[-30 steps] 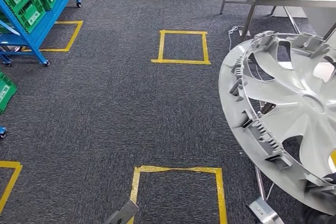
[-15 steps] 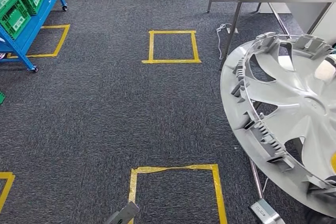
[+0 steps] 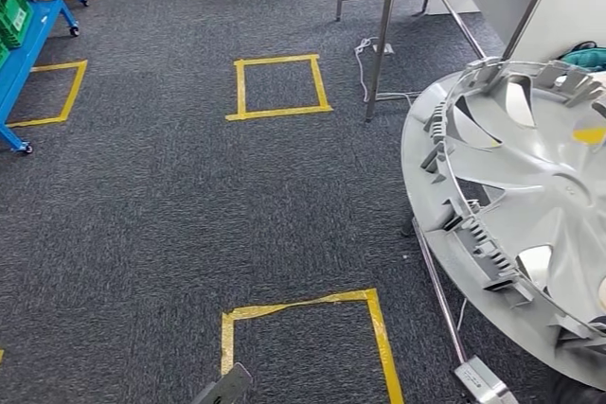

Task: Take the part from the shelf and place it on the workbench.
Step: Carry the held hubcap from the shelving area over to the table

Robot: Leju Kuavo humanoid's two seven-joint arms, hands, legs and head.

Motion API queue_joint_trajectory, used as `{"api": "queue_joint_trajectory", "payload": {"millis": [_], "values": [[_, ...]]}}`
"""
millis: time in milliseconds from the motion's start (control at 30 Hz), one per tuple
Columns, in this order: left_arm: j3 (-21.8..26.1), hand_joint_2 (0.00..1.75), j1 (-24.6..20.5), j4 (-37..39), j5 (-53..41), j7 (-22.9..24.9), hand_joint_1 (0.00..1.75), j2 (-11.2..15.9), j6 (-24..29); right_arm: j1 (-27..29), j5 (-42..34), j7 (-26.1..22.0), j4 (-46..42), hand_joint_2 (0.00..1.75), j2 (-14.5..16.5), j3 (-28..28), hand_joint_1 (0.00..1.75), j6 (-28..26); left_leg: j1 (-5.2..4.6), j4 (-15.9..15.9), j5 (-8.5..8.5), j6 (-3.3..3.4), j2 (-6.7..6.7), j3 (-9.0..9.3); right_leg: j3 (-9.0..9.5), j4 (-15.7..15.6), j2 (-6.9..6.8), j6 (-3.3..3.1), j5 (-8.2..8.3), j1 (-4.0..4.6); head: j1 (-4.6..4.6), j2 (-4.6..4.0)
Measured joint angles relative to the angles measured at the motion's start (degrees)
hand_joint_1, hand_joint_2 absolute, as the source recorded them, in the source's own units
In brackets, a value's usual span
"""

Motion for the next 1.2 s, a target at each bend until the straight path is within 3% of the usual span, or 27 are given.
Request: {"api": "queue_joint_trajectory", "payload": {"millis": [33, 100, 167, 267, 300, 333, 367, 433, 500, 533, 600, 667, 700, 767, 800, 833, 867, 900, 933, 1000, 1033, 1100, 1167, 1200], "values": [[0.0, 1.75, 0.02, 0.0, 0.0, 0.0, 0.0, 0.0, 0.01, 0.01, 0.01, 0.0, 0.0, 1.75, 0.0, 0.0, 1.75, 0.0, -0.02, -0.99, -0.05, 0.16, -0.48, 0.4, -0.19, -0.02, 0.38, 0.37, 0.11, -0.03, -0.02, 0.0], [0.01, 1.75, 0.0, -0.01, 0.01, -0.01, 0.0, 0.0, 0.02, 0.08, 0.01, 0.07, 0.0, 1.75, 0.0, 0.0, 1.75, 0.0, -0.18, -1.38, 0.05, 0.85, 0.03, 0.43, -0.53, -0.23, 0.79, 1.09, 0.31, -0.26, -0.03, 0.0], [0.05, 1.75, -0.1, -0.03, 0.01, -0.03, 0.0, 0.01, 0.04, 0.04, -0.01, 0.2, 0.0, 1.75, 0.0, -0.01, 1.75, 0.0, -0.14, -1.67, 0.28, 1.64, 0.79, 0.52, -1.6, 1.54, -0.55, 1.57, -0.91, -0.26, 0.19, 0.0], [0.16, 1.75, 0.07, -0.04, 0.01, -0.07, 0.0, 0.07, 0.05, -0.1, -0.04, 0.32, 0.01, 1.75, 0.0, -0.02, 1.75, 0.0, -0.28, -1.75, 0.2, 2.29, 2.21, 0.58, -6.54, 11.95, -2.91, 1.95, -5.98, -0.12, 0.44, 0.0], [0.22, 1.75, 0.15, -0.04, 0.01, -0.07, 0.0, 0.1, 0.05, -0.09, -0.07, 0.33, 0.01, 1.75, 0.0, -0.02, 1.75, 0.0, -0.36, -1.74, 0.15, 2.37, 2.73, 0.6, -7.94, 14.95, -3.12, 2.02, -6.95, -0.12, 0.43, 0.0], [0.27, 1.75, 0.18, -0.04, 0.01, -0.07, 0.0, 0.13, 0.04, -0.06, -0.12, 0.33, 0.02, 1.75, 0.0, -0.03, 1.75, 0.0, -0.41, -1.73, 0.1, 2.41, 3.2, 0.64, -8.45, 16.1, -3.24, 2.06, -6.93, -0.12, 0.43, 0.0], [0.32, 1.75, 0.17, -0.05, 0.01, -0.07, 0.0, 0.13, 0.01, -0.06, -0.19, 0.33, 0.02, 1.75, 0.0, -0.03, 1.75, 0.0, -0.44, -1.72, 0.04, 2.41, 3.61, 0.73, -7.67, 14.75, -3.39, 2.03, -5.77, -0.12, 0.43, 0.0], [0.36, 1.75, 0.13, -0.06, 0.01, -0.09, 0.0, 0.11, -0.04, -0.08, -0.3, 0.35, 0.01, 1.75, 0.0, -0.07, 1.75, 0.0, -0.48, -1.69, -0.17, 2.22, 4.3, 1.05, -3.58, 7.21, -4.57, 1.92, -2.29, -0.07, 0.44, 0.0], [0.39, 1.75, 0.11, -0.07, 0.01, -0.11, 0.0, 0.13, -0.05, -0.13, -0.34, 0.36, 0.01, 1.75, 0.0, -0.11, 1.75, 0.0, -0.75, -1.52, -0.42, 1.77, 4.84, 1.21, -0.17, 1.13, -5.84, 1.55, -0.58, 0.19, 0.39, 0.0], [0.4, 1.75, 0.11, -0.07, 0.01, -0.13, 0.0, 0.15, -0.05, -0.14, -0.34, 0.35, 0.01, 1.75, 0.0, -0.13, 1.75, 0.0, -0.87, -1.49, -0.44, 1.52, 5.12, 1.23, 0.35, 0.17, -6.04, 1.29, -0.6, 0.36, 0.35, 0.0], [0.43, 1.75, 0.06, -0.07, 0.01, -0.14, 0.0, 0.14, -0.05, -0.1, -0.34, 0.38, 0.0, 1.75, 0.0, -0.21, 1.75, 0.0, -0.87, -1.58, -0.42, 0.95, 5.78, 1.24, 0.26, 0.01, -5.21, 0.6, -0.45, 0.5, 0.32, 0.0], [0.49, 1.75, -0.03, -0.07, -0.01, -0.16, 0.0, 0.09, -0.05, -0.09, -0.34, 0.4, -0.03, 1.75, 0.0, -0.29, 1.75, -0.01, -0.72, -0.36, -1.58, 0.33, 5.21, 0.73, 0.22, -0.26, -4.4, -0.12, -0.16, 0.3, 0.25, 0.0], [0.55, 1.75, -0.04, -0.08, -0.01, -0.17, 0.0, 0.09, -0.05, -0.1, -0.33, 0.4, -0.04, 1.75, 0.0, -0.31, 1.75, -0.01, -0.67, 1.96, -3.06, 0.08, 4.48, -0.31, 0.26, -0.4, -4.04, -0.41, -0.04, 0.14, 0.15, 0.0], [0.69, 1.75, 0.07, -0.09, -0.02, -0.2, 0.0, 0.09, -0.05, -0.12, -0.33, 0.39, -0.05, 1.75, 0.0, -0.31, 1.75, -0.01, -0.57, 9.68, -6.77, -0.21, 3.16, -3.91, 0.22, -0.42, -3.29, -0.68, 0.0, 0.05, 0.0, 0.0], [0.76, 1.75, 0.16, -0.09, -0.02, -0.2, 0.0, 0.1, -0.05, -0.12, -0.33, 0.39, -0.05, 1.75, 0.0, -0.32, 1.75, 0.0, -0.54, 13.27, -7.97, -0.27, 2.94, -5.73, 0.22, -0.42, -2.83, -0.71, -0.01, 0.05, -0.02, 0.0], [0.8, 1.75, 0.23, -0.09, -0.02, -0.2, 0.0, 0.11, -0.05, -0.11, -0.33, 0.39, -0.04, 1.75, 0.0, -0.32, 1.75, 0.0, -0.53, 15.19, -8.08, -0.29, 2.85, -6.81, 0.24, -0.41, -2.34, -0.71, -0.01, 0.05, -0.02, 0.0], [0.84, 1.75, 0.25, -0.09, -0.01, -0.2, 0.0, 0.13, -0.05, -0.12, -0.33, 0.39, -0.04, 1.75, 0.0, -0.33, 1.75, 0.0, -0.51, 15.01, -7.12, -0.27, 2.78, -6.92, 0.28, -0.41, -1.82, -0.7, -0.01, 0.03, -0.01, 0.0], [0.86, 1.75, 0.24, -0.09, -0.01, -0.2, 0.0, 0.16, -0.05, -0.12, -0.33, 0.39, -0.04, 1.75, 0.0, -0.34, 1.75, 0.0, -0.46, 12.45, -5.15, -0.23, 2.62, -5.83, 0.35, -0.41, -1.28, -0.68, -0.01, -0.02, -0.01, 0.0], [0.88, 1.75, 0.22, -0.09, 0.0, -0.2, 0.0, 0.19, -0.05, -0.12, -0.33, 0.39, -0.04, 1.75, 0.0, -0.35, 1.75, 0.0, -0.32, 8.41, -2.81, -0.22, 2.09, -3.95, 0.42, -0.4, -0.76, -0.59, -0.02, -0.07, -0.02, 0.0], [0.9, 1.75, 0.13, -0.09, 0.01, -0.19, 0.0, 0.19, -0.05, -0.14, -0.33, 0.39, -0.05, 1.75, 0.0, -0.37, 1.75, 0.0, -0.04, 1.03, -0.12, -0.19, 0.53, -0.46, 0.26, -0.18, 0.24, -0.14, -0.04, 0.01, 0.0, 0.0], [0.9, 1.75, 0.11, -0.09, 0.0, -0.19, 0.0, 0.17, -0.05, -0.14, -0.33, 0.39, -0.07, 1.75, 0.0, -0.37, 1.75, 0.0, 0.01, -0.81, 0.15, -0.09, -0.04, 0.36, 0.07, -0.14, 0.64, 0.2, 0.02, 0.02, 0.0, 0.0], [0.91, 1.75, 0.06, -0.09, 0.0, -0.17, 0.0, 0.16, -0.05, -0.07, -0.33, 0.38, -0.1, 1.75, 0.0, -0.39, 1.75, 0.0, -0.16, -1.48, -0.02, 0.51, 0.12, 0.51, -0.36, -0.37, 1.3, 0.92, 0.27, -0.17, 0.04, 0.0], [0.93, 1.75, -0.03, -0.09, 0.0, -0.18, 0.0, 0.15, -0.05, 0.01, -0.34, 0.35, -0.13, 1.75, 0.0, -0.41, 1.75, 0.0, -0.17, -1.76, 0.21, 1.37, 0.86, 0.56, -0.96, 0.43, 0.23, 1.47, -0.35, -0.27, 0.16, 0.0], [0.93, 1.75, -0.06, -0.09, 0.0, -0.19, 0.0, 0.14, -0.05, -0.03, -0.35, 0.33, -0.14, 1.75, 0.0, -0.42, 1.75, 0.0, -0.12, -1.89, 0.31, 1.75, 1.28, 0.59, -1.9, 2.4, -0.83, 1.67, -1.6, -0.22, 0.29, 0.0]]}}
